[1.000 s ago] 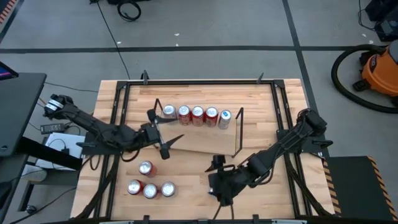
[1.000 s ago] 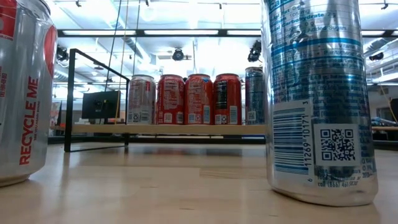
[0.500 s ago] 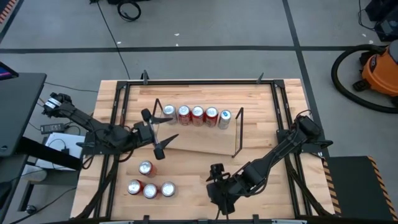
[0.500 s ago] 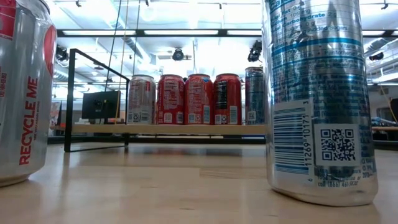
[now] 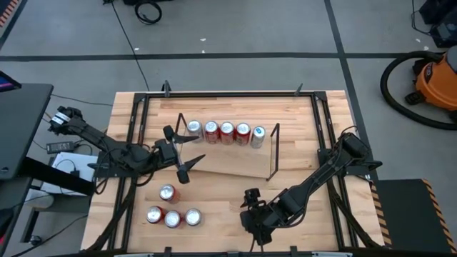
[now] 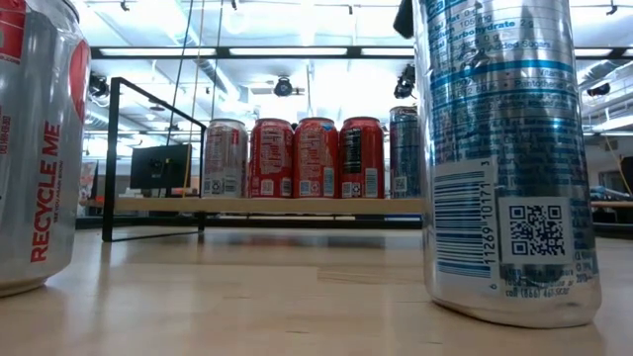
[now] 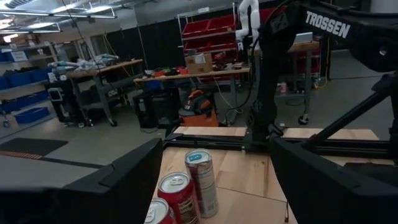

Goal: Place canned beverage on shelf
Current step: Put the blue soda can aligned with the other blue soda can on the shelf

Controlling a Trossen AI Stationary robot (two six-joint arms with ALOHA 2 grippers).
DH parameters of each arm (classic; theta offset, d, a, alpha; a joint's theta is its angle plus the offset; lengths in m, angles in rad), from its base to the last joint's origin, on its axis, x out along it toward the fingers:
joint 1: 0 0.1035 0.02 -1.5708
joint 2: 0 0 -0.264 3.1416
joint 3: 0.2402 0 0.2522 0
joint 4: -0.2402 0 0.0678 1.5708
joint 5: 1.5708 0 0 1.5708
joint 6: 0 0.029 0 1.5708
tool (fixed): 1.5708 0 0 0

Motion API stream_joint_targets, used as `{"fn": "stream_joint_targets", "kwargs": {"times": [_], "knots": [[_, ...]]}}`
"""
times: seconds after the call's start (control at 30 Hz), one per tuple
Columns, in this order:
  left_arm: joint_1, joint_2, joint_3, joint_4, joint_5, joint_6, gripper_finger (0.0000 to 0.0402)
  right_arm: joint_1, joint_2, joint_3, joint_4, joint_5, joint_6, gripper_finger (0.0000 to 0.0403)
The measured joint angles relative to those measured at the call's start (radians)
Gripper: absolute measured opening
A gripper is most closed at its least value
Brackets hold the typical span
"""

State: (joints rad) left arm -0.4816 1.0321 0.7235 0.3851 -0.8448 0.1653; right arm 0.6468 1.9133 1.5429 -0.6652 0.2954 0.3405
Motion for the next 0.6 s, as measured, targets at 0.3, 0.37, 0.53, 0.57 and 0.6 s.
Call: {"fn": "stream_joint_targets", "kwargs": {"times": [0.3, 0.37, 0.53, 0.57, 0.6], "knots": [[0.001, 0.001, 0.0, -0.01, -0.01, 0.006, 0.0308, -0.013, 0.0, -0.065, 0.059, -0.014, 0.004, 0.0387], [0.001, 0.001, 0.0, -0.015, -0.015, 0.006, 0.0308, -0.02, 0.0, -0.072, 0.064, -0.024, 0.009, 0.0379], [0.001, 0.001, 0.0, -0.025, -0.016, 0.006, 0.0308, -0.033, 0.0, -0.072, 0.066, -0.03, 0.009, 0.0346], [0.001, 0.001, 0.0, -0.026, -0.016, 0.006, 0.0308, -0.035, 0.0, -0.072, 0.066, -0.031, 0.008, 0.0339], [0.001, 0.001, 0.0, -0.026, -0.016, 0.006, 0.0308, -0.036, 0.0, -0.072, 0.066, -0.033, 0.008, 0.0332]]}}
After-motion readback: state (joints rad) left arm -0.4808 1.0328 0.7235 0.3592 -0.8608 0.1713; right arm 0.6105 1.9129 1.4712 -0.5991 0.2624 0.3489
